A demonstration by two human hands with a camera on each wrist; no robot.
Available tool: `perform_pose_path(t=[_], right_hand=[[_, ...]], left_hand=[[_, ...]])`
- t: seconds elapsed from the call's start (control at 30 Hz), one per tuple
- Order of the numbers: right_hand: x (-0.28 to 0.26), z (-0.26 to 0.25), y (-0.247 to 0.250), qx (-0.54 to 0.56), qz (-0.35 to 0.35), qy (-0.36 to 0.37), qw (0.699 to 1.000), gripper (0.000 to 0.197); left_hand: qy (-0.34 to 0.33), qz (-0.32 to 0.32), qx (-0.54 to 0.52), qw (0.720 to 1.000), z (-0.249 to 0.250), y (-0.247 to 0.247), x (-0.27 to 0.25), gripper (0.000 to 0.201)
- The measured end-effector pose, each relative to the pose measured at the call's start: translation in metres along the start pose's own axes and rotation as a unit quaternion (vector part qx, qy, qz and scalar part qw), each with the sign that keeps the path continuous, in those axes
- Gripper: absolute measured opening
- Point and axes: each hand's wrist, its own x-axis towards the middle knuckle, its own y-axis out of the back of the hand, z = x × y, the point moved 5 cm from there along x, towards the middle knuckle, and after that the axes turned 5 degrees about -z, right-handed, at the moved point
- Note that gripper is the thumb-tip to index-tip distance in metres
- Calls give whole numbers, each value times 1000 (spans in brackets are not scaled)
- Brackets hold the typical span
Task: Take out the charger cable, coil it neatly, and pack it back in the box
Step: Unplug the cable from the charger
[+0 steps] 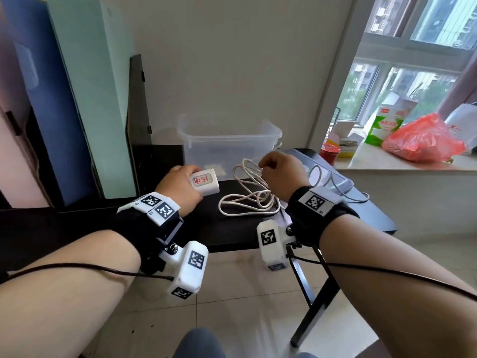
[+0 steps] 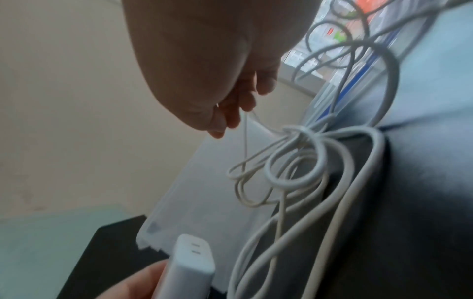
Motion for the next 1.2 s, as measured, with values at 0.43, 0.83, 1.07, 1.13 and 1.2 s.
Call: perform_pose_path(t=[0.43,0.83,1.07,1.13,1.2], right_hand=[[-42,83,38,-69,-34,-118,990,21],[-36,107,21,-137,-110,-194,965,21],[-39,85,26,358,-37,-216,908,17],[-44,66,29,482,-29,-194,854,18],[-47,49,30,519,-33,-160,839,19]], left_hand=[[-78,-26,1,997,61,-22,-24,59],[-115,-59,26,991,88,-41,-36,57],[-98,-55,13,994,87,-40,-35,61],[-95,-51,4,994,88,-40,-35,60],[-97,-49,-9,994,89,-41,-35,56]])
